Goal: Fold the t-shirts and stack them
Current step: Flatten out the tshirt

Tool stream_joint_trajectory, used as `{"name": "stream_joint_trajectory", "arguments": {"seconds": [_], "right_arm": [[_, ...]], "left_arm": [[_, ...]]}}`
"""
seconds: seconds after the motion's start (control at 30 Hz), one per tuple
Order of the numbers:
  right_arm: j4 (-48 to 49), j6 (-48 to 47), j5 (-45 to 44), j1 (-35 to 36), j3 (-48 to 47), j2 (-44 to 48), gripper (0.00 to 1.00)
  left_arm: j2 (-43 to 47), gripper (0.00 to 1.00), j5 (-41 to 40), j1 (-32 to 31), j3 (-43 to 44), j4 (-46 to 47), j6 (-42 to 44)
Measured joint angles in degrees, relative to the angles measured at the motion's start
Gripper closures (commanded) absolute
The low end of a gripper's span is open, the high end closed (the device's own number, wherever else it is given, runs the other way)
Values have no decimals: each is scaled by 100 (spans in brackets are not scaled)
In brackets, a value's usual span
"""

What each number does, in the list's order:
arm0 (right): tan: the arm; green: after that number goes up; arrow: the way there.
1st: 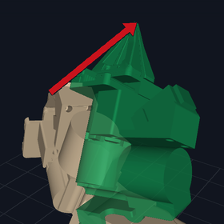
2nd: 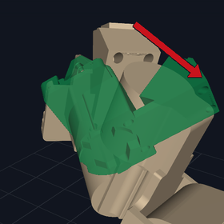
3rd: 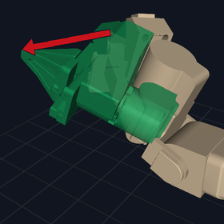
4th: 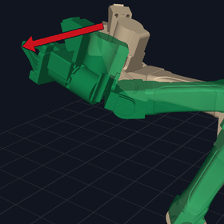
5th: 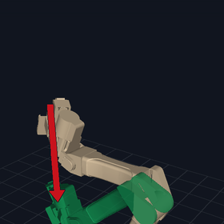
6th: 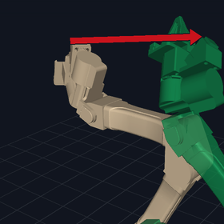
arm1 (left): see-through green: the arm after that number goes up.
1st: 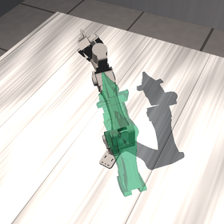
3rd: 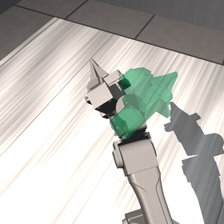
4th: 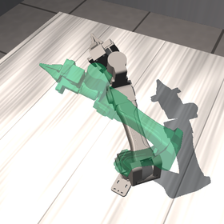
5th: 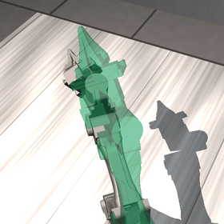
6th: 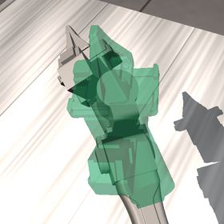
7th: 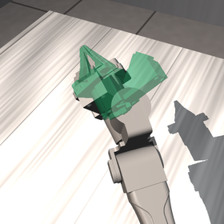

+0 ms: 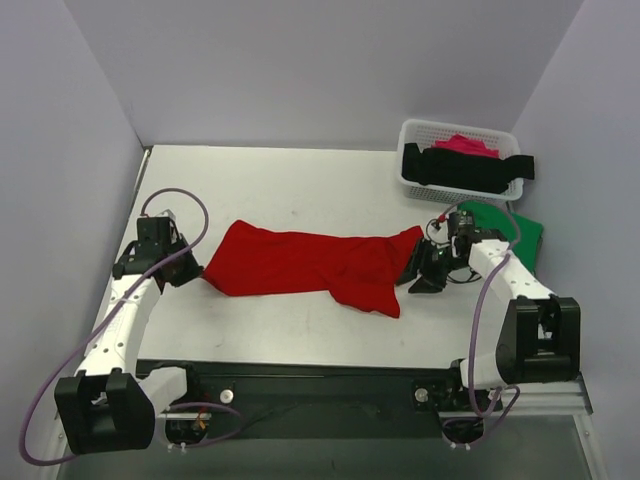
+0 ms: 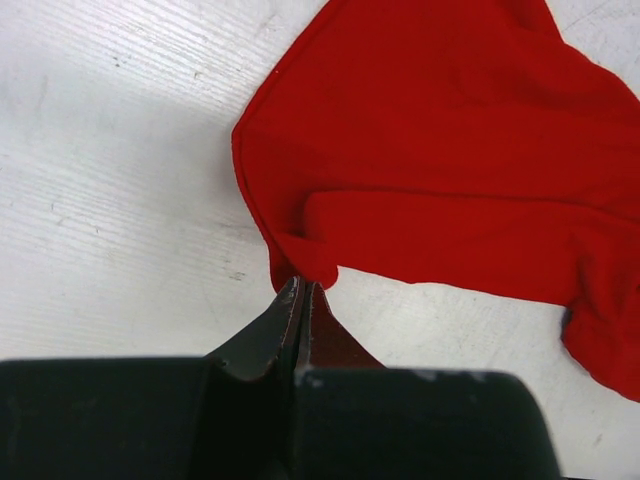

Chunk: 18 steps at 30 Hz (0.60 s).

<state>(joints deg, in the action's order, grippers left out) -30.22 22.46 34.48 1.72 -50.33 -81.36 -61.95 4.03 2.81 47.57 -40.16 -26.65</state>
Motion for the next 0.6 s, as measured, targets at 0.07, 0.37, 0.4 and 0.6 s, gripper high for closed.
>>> {"name": "stream_joint_trajectory", "arguments": {"seconds": [0.07,0.37,0.4,0.6], "right_arm": [[2,-52,-39,76,247,118,57],[-39,-87,-824,852,990,343,62],[-33,-90,-920,905,994,389,63],[177,-39,-1526,979,1014,323,66]], "left_arm": [[-11,100,52,4,15,57,-11],[192,100,116,4,-52,140,-20],[236,100,125,4,-85,140,-26],[398,100,140,17,-190,122,-11]]}}
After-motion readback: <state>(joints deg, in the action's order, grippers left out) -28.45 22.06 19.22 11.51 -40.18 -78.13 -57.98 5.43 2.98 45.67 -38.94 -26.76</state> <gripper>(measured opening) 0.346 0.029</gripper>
